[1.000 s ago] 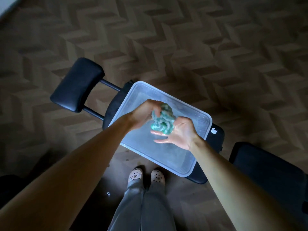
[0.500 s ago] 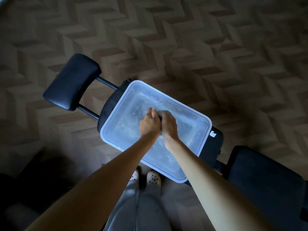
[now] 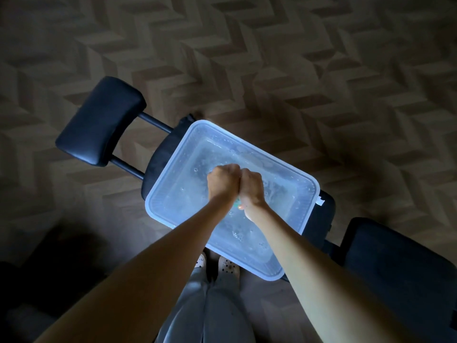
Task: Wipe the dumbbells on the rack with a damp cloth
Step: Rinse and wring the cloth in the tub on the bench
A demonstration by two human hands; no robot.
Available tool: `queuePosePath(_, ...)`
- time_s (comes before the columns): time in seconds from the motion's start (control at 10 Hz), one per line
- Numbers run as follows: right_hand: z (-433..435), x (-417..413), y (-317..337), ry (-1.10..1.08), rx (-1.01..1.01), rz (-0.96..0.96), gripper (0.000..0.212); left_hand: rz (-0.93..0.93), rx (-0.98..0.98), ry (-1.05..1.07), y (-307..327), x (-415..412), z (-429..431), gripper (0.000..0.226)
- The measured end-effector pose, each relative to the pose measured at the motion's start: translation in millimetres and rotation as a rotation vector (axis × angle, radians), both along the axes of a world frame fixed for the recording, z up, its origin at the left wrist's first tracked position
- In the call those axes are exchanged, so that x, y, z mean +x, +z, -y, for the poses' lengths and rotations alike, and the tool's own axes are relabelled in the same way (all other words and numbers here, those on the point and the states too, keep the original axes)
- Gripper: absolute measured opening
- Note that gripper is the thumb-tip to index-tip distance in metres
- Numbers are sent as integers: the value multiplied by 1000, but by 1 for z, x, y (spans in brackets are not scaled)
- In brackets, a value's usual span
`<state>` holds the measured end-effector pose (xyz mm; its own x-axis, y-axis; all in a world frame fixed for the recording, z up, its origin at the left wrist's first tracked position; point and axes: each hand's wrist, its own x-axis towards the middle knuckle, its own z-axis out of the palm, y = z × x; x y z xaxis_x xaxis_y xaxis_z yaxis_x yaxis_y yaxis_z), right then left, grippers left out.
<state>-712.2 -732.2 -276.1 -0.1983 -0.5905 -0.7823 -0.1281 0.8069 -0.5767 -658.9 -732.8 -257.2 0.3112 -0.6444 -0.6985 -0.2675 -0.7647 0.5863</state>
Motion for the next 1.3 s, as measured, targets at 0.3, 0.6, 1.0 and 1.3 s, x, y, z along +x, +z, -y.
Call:
queuePosePath(0.3,-1,4,-10,-26,-66,18,42,-56,64,225,-11,0,3,24)
queuePosePath(0.6,5,-11,33,591,-41,-377,43,-163,126,146,28,22,-6,42)
queuePosePath(1.0,-7,30,230,439,-469,-137,26,-31,-341,82,237,89,-41,8)
queuePosePath(1.3,-100,175,359,898,-865,240,17,481,-581,501,385,186,-198,5)
